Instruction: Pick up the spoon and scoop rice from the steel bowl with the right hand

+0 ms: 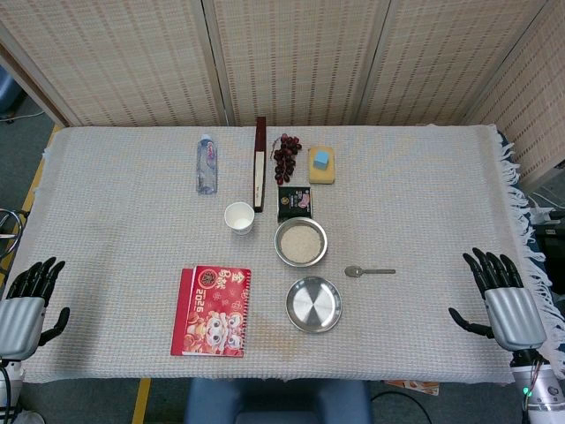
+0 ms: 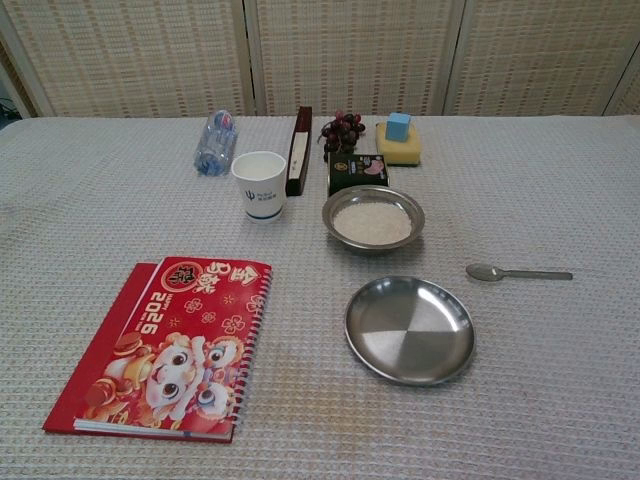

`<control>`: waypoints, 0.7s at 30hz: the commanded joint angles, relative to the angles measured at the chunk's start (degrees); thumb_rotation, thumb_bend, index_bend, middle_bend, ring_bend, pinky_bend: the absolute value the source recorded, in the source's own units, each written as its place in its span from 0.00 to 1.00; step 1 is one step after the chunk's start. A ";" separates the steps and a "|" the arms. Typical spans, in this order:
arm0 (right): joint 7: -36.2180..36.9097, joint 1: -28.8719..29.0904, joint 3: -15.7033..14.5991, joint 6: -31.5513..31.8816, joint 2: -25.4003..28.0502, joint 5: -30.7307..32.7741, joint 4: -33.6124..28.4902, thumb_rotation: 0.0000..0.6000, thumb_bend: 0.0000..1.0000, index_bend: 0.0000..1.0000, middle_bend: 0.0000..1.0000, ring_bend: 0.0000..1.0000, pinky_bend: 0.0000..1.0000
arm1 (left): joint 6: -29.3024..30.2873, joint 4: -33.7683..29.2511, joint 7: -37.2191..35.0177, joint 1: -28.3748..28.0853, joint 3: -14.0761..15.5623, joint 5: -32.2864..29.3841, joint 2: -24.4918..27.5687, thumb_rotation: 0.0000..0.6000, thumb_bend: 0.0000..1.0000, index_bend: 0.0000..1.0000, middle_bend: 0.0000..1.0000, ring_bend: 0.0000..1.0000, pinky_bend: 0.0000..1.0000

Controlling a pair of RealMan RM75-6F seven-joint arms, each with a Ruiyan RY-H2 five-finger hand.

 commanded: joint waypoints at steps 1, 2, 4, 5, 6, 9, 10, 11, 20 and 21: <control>-0.92 0.28 -0.03 -0.98 -0.34 0.67 0.16 0.66 0.18 0.00 0.00 0.00 0.00 | 0.27 -0.28 0.22 0.13 0.08 0.17 0.04 1.00 0.42 0.00 0.00 0.00 0.11; -1.67 0.50 -0.07 -1.50 -0.62 0.86 0.32 0.67 0.18 0.00 0.00 0.00 0.00 | 0.45 -0.44 0.20 0.21 0.11 0.28 0.12 1.00 0.42 0.00 0.00 0.00 0.11; -3.50 0.97 -0.15 -2.45 -1.15 1.14 0.72 0.72 0.18 0.00 0.00 0.00 0.00 | 0.69 -0.57 -0.19 0.32 0.28 0.72 0.30 1.00 0.42 0.00 0.00 0.00 0.11; -4.85 1.45 -0.10 -3.28 -1.60 1.42 0.89 0.75 0.18 0.00 0.00 0.00 0.00 | 0.80 -0.60 -0.33 0.41 0.39 0.89 0.37 1.00 0.42 0.00 0.00 0.00 0.11; -5.87 1.93 0.00 -4.05 -1.93 1.68 0.94 0.77 0.18 0.00 0.00 0.00 0.00 | 0.83 -0.63 -0.39 0.44 0.43 0.97 0.40 1.00 0.42 0.00 0.00 0.00 0.11; -9.37 4.41 0.89 -7.60 -2.91 2.95 1.02 0.83 0.18 0.00 0.00 0.00 0.00 | 0.78 -0.61 -0.53 0.38 0.53 1.27 0.47 1.00 0.42 0.00 0.00 0.00 0.11; -10.37 5.35 1.31 -8.85 -3.23 3.47 1.09 0.84 0.18 0.00 0.00 0.00 0.00 | 0.71 -0.58 -0.54 0.36 0.58 1.31 0.46 1.00 0.42 0.00 0.00 0.00 0.11; -11.73 6.66 1.87 -10.69 -3.63 4.37 1.33 0.85 0.18 0.00 0.00 0.00 0.00 | 0.56 -0.57 -0.69 0.34 0.65 1.33 0.50 1.00 0.42 0.00 0.00 0.00 0.11; -14.41 15.23 5.46 -22.03 -9.56 11.08 6.49 0.95 0.20 0.31 0.00 0.00 0.00 | 0.17 -0.56 -1.56 0.28 0.89 1.58 0.87 1.00 0.42 0.00 0.00 0.00 0.11; -14.32 15.80 5.61 -22.68 -10.26 11.49 7.33 0.95 0.21 0.34 0.00 0.00 0.00 | 0.10 -0.57 -1.73 0.27 0.95 1.65 0.91 1.00 0.42 0.00 0.00 0.00 0.11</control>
